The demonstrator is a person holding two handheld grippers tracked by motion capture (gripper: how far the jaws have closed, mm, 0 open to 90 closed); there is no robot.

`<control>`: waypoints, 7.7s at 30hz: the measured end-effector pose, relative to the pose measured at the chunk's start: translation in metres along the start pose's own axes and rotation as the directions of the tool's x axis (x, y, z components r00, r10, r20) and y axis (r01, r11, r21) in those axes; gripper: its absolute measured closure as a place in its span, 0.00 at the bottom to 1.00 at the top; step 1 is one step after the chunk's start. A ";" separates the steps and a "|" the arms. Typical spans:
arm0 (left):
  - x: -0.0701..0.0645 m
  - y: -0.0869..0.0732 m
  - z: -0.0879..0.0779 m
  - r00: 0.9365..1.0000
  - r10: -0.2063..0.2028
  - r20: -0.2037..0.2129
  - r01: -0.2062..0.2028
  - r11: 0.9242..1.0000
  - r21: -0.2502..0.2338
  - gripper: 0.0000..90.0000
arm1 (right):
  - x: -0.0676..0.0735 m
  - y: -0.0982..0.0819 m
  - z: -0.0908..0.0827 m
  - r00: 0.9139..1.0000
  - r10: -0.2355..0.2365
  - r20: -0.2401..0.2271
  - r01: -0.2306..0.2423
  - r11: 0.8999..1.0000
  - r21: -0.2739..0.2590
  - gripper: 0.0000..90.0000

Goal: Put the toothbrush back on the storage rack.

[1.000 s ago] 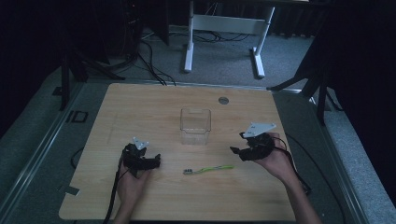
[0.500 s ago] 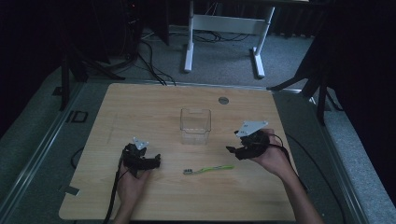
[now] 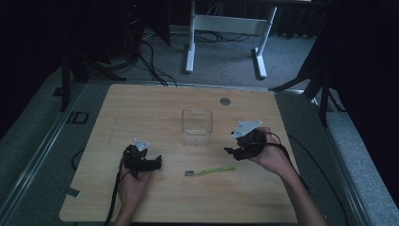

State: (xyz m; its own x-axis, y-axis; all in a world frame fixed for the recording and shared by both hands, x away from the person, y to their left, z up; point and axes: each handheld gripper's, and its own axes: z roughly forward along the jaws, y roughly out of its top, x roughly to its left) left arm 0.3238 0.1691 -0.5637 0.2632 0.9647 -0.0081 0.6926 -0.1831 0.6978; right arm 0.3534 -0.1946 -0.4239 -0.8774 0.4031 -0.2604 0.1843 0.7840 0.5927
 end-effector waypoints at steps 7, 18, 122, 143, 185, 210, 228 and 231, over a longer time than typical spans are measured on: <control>0.000 0.000 0.000 1.000 0.000 0.000 0.000 1.000 0.000 0.09 | 0.007 0.008 0.005 0.998 -0.059 -0.019 0.059 0.998 0.025 0.44; 0.000 0.000 0.000 1.000 -0.004 0.000 0.004 1.000 -0.003 0.09 | 0.010 0.019 0.010 0.991 -0.118 -0.064 0.122 0.991 0.058 0.49; 0.000 0.000 0.000 1.000 0.001 -0.001 -0.001 1.000 0.000 0.09 | 0.046 0.024 0.092 0.886 -0.270 -0.378 0.393 0.870 0.300 0.67; 0.000 0.000 0.000 1.000 0.000 0.000 0.000 1.000 -0.002 0.09 | 0.053 0.020 0.104 0.871 -0.285 -0.400 0.426 0.844 0.326 0.73; 0.000 0.000 0.000 1.000 0.001 -0.001 -0.001 1.000 0.000 0.09 | 0.060 0.016 0.115 0.858 -0.291 -0.424 0.456 0.813 0.363 0.92; 0.000 0.000 0.000 1.000 0.000 -0.001 0.000 1.000 -0.002 0.09 | 0.048 0.024 0.095 0.888 -0.246 -0.389 0.371 0.884 0.285 0.92; 0.000 0.000 0.000 1.000 -0.001 0.000 0.001 1.000 -0.002 0.09 | 0.030 0.022 0.083 0.929 -0.172 -0.327 0.253 0.941 0.226 0.92; 0.000 0.000 0.000 1.000 -0.001 -0.001 0.001 1.000 -0.002 0.09 | 0.028 0.022 0.081 0.935 -0.157 -0.317 0.231 0.949 0.213 0.92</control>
State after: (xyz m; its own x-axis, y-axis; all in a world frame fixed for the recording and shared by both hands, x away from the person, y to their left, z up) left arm 0.3238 0.1689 -0.5638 0.2619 0.9651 -0.0086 0.6914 -0.1814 0.6994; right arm 0.3683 -0.1282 -0.4799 -0.9901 0.1042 -0.0946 0.0662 0.9380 0.3402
